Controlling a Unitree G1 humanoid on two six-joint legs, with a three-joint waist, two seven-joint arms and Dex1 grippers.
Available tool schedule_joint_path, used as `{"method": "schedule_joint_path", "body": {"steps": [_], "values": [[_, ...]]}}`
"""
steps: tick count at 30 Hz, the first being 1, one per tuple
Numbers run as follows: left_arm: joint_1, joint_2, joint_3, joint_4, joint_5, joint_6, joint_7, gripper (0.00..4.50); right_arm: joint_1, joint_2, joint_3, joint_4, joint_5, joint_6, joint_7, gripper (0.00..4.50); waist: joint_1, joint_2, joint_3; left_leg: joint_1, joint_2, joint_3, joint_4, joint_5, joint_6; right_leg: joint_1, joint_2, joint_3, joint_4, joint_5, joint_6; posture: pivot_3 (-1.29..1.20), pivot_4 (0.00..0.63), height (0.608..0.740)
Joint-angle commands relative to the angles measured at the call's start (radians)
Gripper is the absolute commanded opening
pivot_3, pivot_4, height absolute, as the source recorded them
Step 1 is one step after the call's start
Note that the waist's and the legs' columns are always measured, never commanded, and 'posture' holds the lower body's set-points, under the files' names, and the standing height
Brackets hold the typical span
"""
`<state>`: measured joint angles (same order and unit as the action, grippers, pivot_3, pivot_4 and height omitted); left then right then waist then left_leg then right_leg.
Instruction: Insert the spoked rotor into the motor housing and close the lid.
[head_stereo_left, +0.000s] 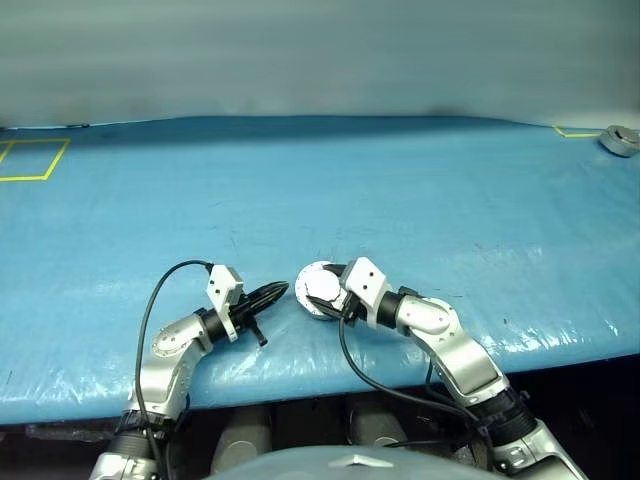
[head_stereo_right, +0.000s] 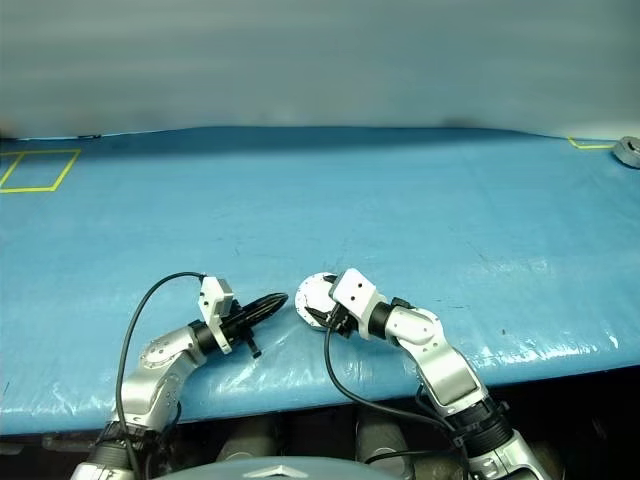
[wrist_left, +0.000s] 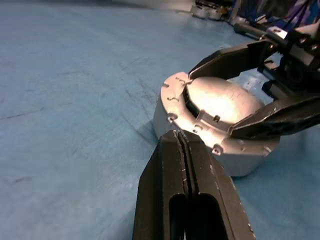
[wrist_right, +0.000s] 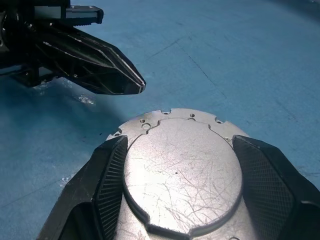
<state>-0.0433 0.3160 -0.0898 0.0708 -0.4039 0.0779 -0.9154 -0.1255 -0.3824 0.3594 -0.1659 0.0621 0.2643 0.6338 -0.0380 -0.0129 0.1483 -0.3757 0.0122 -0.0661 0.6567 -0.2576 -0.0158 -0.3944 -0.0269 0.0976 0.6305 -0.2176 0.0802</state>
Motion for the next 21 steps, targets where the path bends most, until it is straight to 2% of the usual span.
{"method": "schedule_joint_path", "body": {"steps": [1,7,21], "values": [[-0.046,0.002,-0.022,-0.005,0.002,0.009,-0.038,0.00,0.028,-0.032,0.010,0.078,-0.050,0.073,-0.010,3.01,0.000,0.001,-0.001,0.000,0.000,0.000,0.000,0.000,0.000,0.000,0.000,0.000,0.000,0.000,0.000,0.00,0.150,0.740],[-0.089,0.024,-0.061,0.059,0.083,-0.009,-0.048,0.00,0.032,-0.031,-0.002,0.070,-0.050,0.069,-0.024,3.01,-0.001,0.001,-0.002,0.000,0.000,0.000,0.000,0.000,0.000,0.000,0.000,0.000,0.000,0.000,0.000,0.00,0.150,0.740],[-0.051,0.018,-0.051,0.060,0.096,-0.037,-0.030,0.00,0.019,-0.030,-0.026,0.055,-0.019,0.084,-0.014,3.01,0.002,0.001,-0.002,0.000,0.000,-0.001,0.000,0.000,0.000,0.000,0.000,0.000,-0.001,0.000,0.000,0.00,0.150,0.740]]}}
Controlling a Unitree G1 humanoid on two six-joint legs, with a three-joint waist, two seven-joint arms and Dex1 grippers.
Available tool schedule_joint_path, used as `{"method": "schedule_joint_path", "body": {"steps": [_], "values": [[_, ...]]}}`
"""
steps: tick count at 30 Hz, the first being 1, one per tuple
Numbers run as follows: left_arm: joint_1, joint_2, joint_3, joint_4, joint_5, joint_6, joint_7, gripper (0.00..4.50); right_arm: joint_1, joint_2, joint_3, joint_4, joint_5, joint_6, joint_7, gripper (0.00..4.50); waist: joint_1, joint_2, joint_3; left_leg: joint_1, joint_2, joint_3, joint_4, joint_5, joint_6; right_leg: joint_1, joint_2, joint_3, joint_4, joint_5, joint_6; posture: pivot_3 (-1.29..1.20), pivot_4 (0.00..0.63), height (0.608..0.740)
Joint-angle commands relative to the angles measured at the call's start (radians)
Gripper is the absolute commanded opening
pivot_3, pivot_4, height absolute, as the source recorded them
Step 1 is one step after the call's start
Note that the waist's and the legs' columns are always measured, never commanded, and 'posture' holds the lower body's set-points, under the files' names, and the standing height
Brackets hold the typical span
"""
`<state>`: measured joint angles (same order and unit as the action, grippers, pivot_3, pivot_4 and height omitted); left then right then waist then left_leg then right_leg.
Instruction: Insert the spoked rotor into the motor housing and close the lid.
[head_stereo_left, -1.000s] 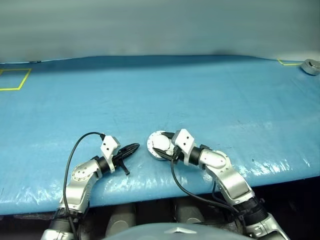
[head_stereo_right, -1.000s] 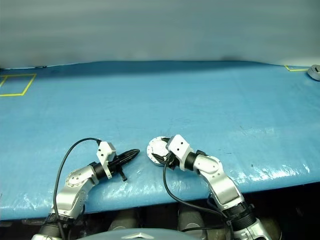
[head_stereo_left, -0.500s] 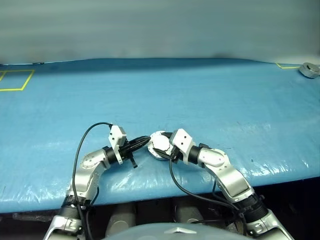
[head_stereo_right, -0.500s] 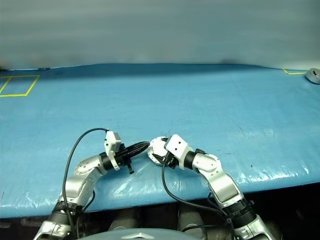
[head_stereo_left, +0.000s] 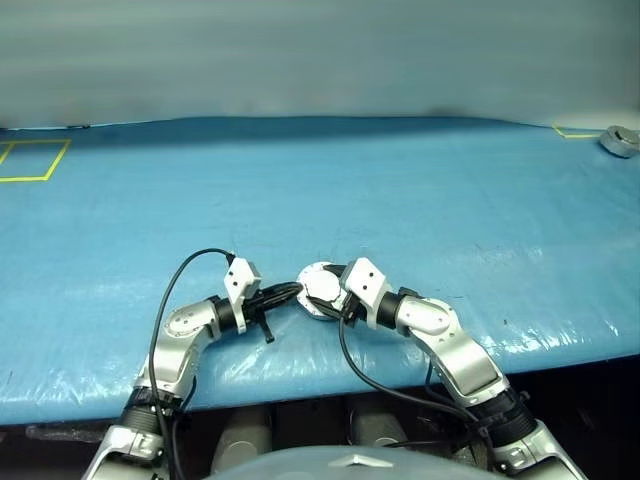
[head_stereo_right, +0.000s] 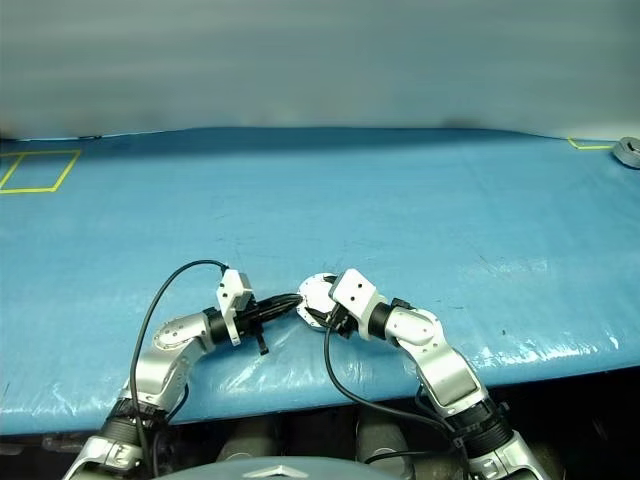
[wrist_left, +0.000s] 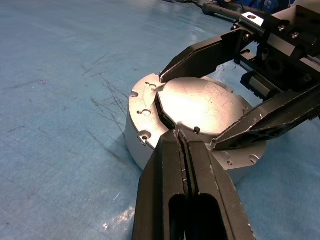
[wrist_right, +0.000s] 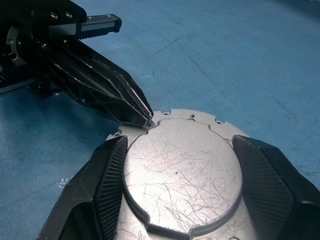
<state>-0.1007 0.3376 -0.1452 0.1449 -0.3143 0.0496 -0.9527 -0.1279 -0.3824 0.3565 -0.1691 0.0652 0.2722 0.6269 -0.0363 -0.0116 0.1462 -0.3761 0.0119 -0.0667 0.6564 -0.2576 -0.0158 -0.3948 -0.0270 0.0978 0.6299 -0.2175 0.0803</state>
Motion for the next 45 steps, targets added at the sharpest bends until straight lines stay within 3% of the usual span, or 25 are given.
{"method": "schedule_joint_path", "body": {"steps": [1,2,6,7,13,20,33,45], "values": [[0.006,-0.006,0.004,-0.014,0.004,-0.010,0.008,0.00,0.020,-0.032,-0.026,0.047,-0.007,0.085,0.005,3.01,0.000,0.000,0.000,0.000,0.000,0.000,0.000,0.000,0.000,0.000,0.000,0.000,0.000,0.000,0.000,0.00,0.150,0.740],[0.007,-0.008,0.003,-0.014,0.003,-0.011,0.009,0.00,0.020,-0.036,-0.028,0.034,0.005,0.092,0.018,3.01,0.000,0.000,0.000,0.000,0.000,0.000,0.000,0.000,0.000,0.000,0.000,0.000,0.000,0.000,0.000,0.00,0.150,0.740],[0.010,-0.012,-0.001,-0.004,0.006,-0.022,0.008,0.00,0.023,-0.036,-0.052,-0.032,0.061,0.101,0.048,4.37,0.002,0.000,0.000,-0.001,-0.001,-0.001,-0.001,0.000,0.000,0.000,0.000,0.000,-0.001,0.000,0.000,0.00,0.150,0.740],[0.011,-0.012,-0.002,-0.004,0.006,-0.022,0.007,0.00,0.024,-0.027,-0.066,-0.051,0.084,0.098,0.051,4.46,0.002,0.000,0.000,-0.002,-0.001,0.000,-0.001,0.000,0.000,0.000,0.000,0.000,-0.001,0.000,0.000,0.00,0.150,0.740],[0.014,-0.013,-0.005,-0.010,0.005,-0.019,0.003,0.00,0.037,0.026,-0.142,-0.116,0.210,0.109,0.061,4.46,0.000,0.001,0.002,-0.003,-0.001,-0.001,-0.007,0.000,0.000,-0.004,0.000,0.000,-0.002,0.000,0.000,0.00,0.150,0.740],[0.006,-0.015,-0.007,-0.001,0.008,-0.021,-0.003,0.00,0.030,0.128,-0.327,-0.182,0.464,0.288,-0.031,4.46,0.001,0.000,0.003,-0.004,-0.001,-0.001,-0.007,0.000,0.000,-0.004,0.000,0.000,-0.002,0.000,0.000,0.00,0.150,0.740],[-0.004,-0.027,-0.009,0.012,0.015,-0.033,-0.003,0.00,0.056,0.100,-0.537,-0.113,0.838,0.753,-0.120,4.46,0.000,0.002,0.004,-0.005,-0.001,-0.001,-0.008,0.000,0.000,-0.006,0.000,0.000,-0.002,-0.001,-0.001,0.00,0.150,0.740],[0.002,-0.030,-0.008,0.007,0.019,-0.041,0.006,0.00,0.081,0.164,-0.565,0.014,0.919,0.817,-0.157,4.46,-0.001,0.003,0.005,-0.009,-0.001,-0.001,-0.008,0.000,0.000,-0.009,0.000,0.000,-0.002,0.000,0.000,0.00,0.150,0.740]]}}
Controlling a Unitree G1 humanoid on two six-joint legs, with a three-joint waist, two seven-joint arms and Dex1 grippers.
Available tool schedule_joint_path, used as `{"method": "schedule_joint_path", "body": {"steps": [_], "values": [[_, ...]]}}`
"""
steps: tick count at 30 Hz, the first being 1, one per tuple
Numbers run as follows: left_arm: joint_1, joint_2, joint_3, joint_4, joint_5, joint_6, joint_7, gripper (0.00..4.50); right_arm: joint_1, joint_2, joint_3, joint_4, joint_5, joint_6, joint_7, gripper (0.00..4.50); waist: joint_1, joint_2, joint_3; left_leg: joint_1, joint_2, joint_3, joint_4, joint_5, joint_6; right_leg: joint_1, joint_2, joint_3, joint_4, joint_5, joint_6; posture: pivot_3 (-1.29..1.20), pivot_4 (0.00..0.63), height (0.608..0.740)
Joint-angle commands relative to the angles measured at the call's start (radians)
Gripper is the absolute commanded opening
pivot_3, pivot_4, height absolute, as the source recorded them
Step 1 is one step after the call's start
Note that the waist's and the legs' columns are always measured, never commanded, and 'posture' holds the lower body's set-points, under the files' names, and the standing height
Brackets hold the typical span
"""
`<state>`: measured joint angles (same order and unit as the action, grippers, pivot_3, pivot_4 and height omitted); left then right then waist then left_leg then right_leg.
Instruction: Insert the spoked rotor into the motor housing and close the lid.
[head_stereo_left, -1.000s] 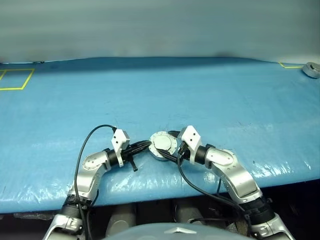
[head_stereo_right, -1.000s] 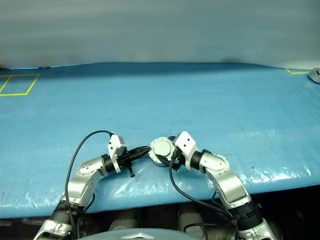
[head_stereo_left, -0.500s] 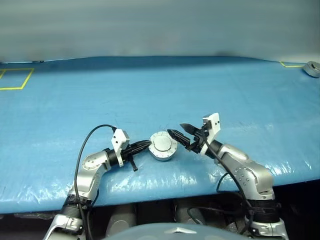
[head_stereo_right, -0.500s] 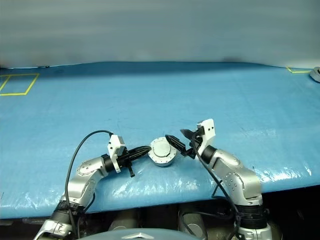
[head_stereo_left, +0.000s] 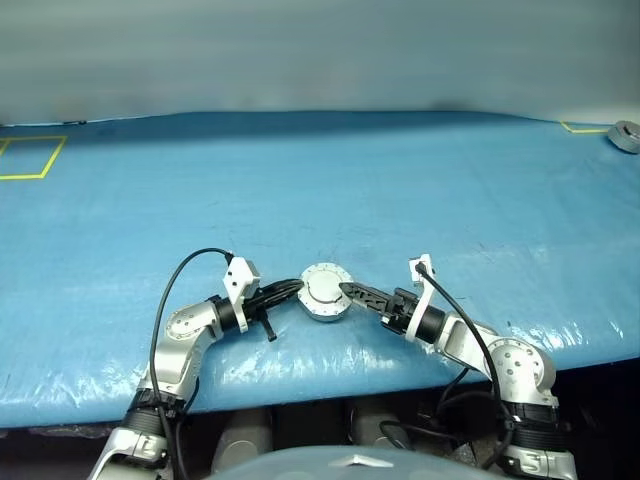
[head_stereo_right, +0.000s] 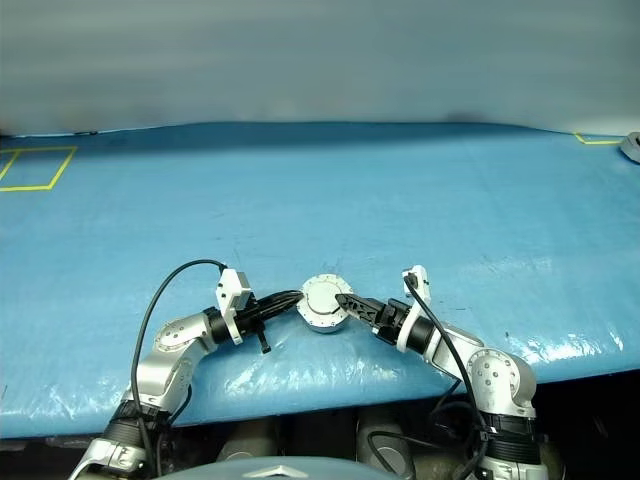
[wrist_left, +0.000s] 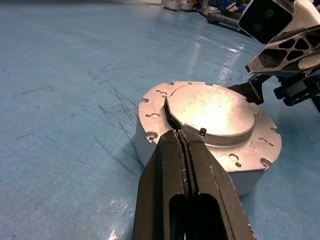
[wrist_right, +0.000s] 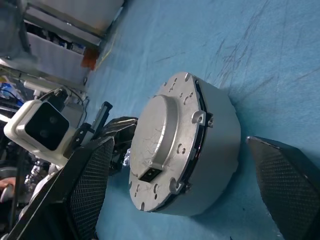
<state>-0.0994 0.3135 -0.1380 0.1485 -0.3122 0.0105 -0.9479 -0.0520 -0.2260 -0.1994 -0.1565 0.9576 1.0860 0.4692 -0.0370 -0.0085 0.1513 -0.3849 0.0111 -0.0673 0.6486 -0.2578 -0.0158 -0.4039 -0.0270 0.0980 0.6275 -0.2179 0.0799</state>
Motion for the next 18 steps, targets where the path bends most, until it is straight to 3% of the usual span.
{"method": "schedule_joint_path", "body": {"steps": [1,3,11,18], "values": [[0.001,-0.005,-0.016,0.003,0.018,-0.002,0.003,0.00,0.009,0.011,-0.008,0.007,0.026,0.003,0.002,4.28,0.000,0.000,0.000,0.000,0.000,0.000,0.000,0.000,0.000,0.000,0.000,0.000,0.000,0.000,0.000,0.00,0.150,0.740],[0.002,-0.004,-0.016,0.005,0.019,-0.005,0.003,0.00,0.015,0.012,-0.001,0.016,0.021,0.001,0.006,3.91,0.000,0.000,0.000,0.000,0.000,0.000,0.000,0.000,0.000,0.000,0.000,0.000,0.000,0.000,0.000,0.00,0.150,0.740],[0.004,-0.010,-0.023,0.007,0.026,-0.007,0.007,0.00,0.018,0.042,-0.024,0.047,0.060,0.004,-0.001,1.41,-0.003,0.001,0.000,0.000,0.000,0.001,0.000,0.000,0.000,-0.001,0.000,0.000,0.000,0.000,0.000,0.00,0.150,0.740],[0.008,-0.018,-0.021,0.004,0.027,-0.006,0.007,0.00,0.018,0.028,-0.008,0.045,0.057,0.000,-0.001,1.31,-0.001,0.001,0.000,0.000,0.000,0.001,0.000,0.000,0.000,-0.001,0.000,0.001,0.000,0.000,0.000,0.00,0.150,0.740]]}}
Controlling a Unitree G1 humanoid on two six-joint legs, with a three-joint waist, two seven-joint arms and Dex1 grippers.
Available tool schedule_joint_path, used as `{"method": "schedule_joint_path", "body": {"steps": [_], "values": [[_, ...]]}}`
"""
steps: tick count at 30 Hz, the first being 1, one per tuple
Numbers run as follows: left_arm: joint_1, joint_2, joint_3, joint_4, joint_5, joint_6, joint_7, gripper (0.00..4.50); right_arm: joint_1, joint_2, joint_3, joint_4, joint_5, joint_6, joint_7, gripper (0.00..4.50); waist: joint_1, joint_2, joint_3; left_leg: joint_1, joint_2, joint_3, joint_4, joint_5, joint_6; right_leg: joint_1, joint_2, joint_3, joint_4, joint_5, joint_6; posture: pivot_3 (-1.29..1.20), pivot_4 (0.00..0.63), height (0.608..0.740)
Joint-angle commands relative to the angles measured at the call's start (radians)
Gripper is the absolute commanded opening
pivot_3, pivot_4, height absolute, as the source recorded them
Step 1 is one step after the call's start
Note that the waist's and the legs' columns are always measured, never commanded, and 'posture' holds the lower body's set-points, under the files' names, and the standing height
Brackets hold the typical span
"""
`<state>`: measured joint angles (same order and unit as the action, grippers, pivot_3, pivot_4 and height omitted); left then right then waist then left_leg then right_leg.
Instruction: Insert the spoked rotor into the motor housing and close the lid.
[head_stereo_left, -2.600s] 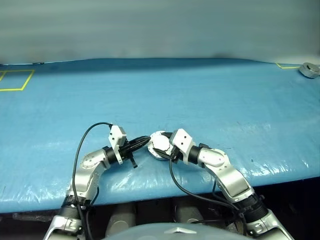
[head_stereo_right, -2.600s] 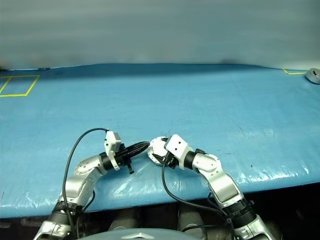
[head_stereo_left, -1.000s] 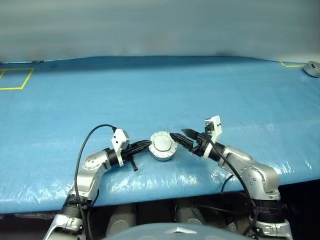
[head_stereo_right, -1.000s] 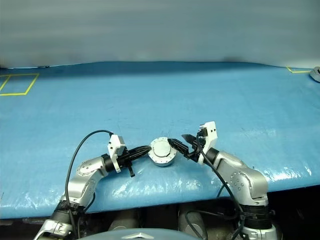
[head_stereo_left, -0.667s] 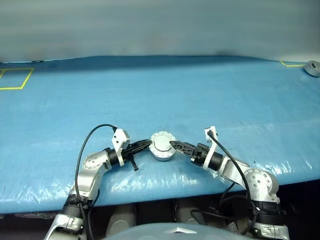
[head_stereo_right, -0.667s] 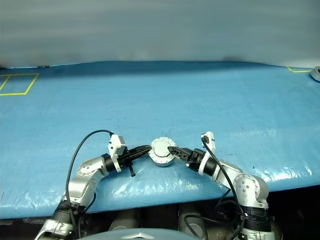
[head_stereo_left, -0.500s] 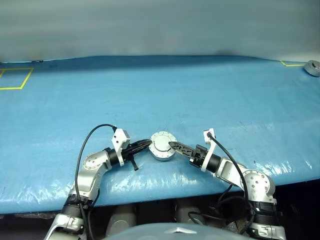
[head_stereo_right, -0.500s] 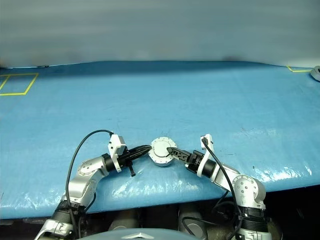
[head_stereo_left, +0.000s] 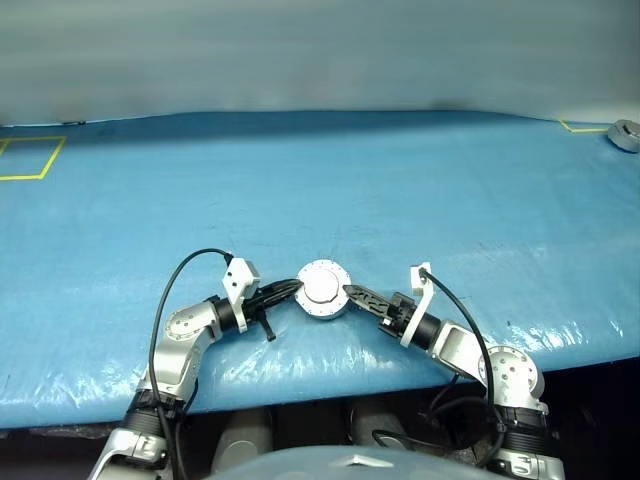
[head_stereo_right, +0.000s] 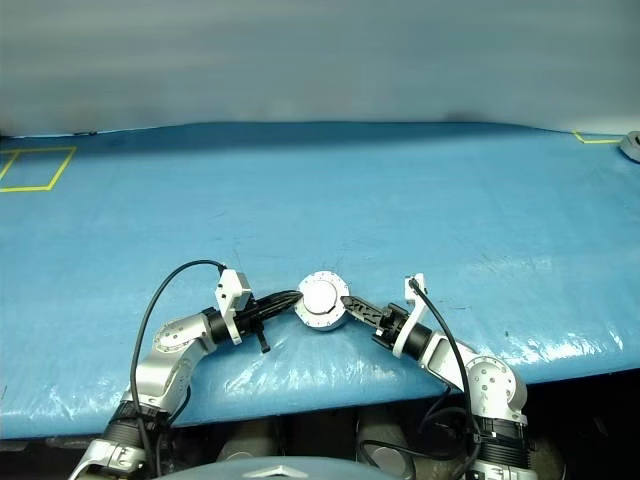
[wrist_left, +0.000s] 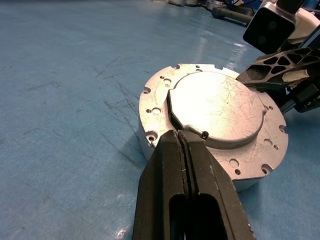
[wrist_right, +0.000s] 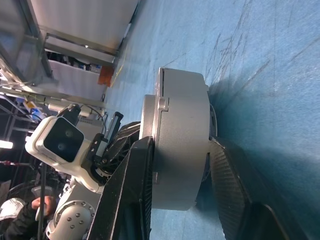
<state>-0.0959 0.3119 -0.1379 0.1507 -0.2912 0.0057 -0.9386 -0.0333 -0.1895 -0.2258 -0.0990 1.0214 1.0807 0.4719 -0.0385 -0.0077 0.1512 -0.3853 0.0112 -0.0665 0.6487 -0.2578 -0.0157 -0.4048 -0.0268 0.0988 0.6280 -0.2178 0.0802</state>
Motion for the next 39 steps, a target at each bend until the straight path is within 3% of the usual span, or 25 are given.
{"method": "schedule_joint_path", "body": {"steps": [1,7,15,18,30,39], "values": [[0.005,-0.021,-0.016,0.002,0.002,-0.005,0.002,0.00,-0.003,-0.008,0.018,-0.012,-0.007,0.004,-0.007,1.31,0.000,0.000,0.000,0.000,0.000,0.000,0.000,0.000,0.000,0.000,0.000,0.000,0.000,0.000,0.000,0.00,0.150,0.740],[0.005,-0.123,0.106,-0.011,-0.096,-0.069,0.088,0.00,-0.039,0.064,-0.080,0.032,0.112,-0.007,-0.060,1.31,-0.001,-0.001,0.000,0.000,0.000,0.000,0.000,0.000,0.000,-0.001,0.000,0.000,0.000,0.000,0.000,0.00,0.150,0.740],[0.036,-0.219,0.204,-0.081,-0.274,0.039,0.157,0.00,-0.120,0.141,-0.196,0.042,0.268,-0.069,-0.146,1.31,-0.006,0.002,0.004,-0.012,0.000,-0.001,0.002,0.000,0.000,-0.010,0.001,0.000,0.000,0.005,0.007,0.00,0.150,0.740],[0.061,-0.214,0.193,-0.120,-0.360,0.150,0.113,0.56,-0.161,0.172,-0.232,0.046,0.320,-0.118,-0.194,1.31,-0.012,0.002,0.005,-0.012,0.000,-0.001,0.001,0.000,0.001,-0.010,0.001,0.000,0.000,0.004,0.007,0.00,0.150,0.740],[0.085,-0.275,0.137,-0.194,-0.485,0.325,0.082,4.47,-0.211,0.200,-0.201,0.005,0.432,-0.167,-0.213,1.31,-0.028,0.006,0.008,-0.011,0.000,-0.002,0.001,0.000,0.001,-0.010,0.001,0.000,0.001,0.004,0.006,0.00,0.150,0.740],[0.023,-0.348,0.218,-0.167,-0.706,0.496,0.109,4.47,-0.165,0.212,-0.143,-0.038,0.450,-0.170,-0.207,1.31,-0.029,0.007,0.008,-0.012,0.000,-0.002,0.002,0.000,0.001,-0.010,0.001,0.000,0.001,0.004,0.006,0.00,0.150,0.740]]}}
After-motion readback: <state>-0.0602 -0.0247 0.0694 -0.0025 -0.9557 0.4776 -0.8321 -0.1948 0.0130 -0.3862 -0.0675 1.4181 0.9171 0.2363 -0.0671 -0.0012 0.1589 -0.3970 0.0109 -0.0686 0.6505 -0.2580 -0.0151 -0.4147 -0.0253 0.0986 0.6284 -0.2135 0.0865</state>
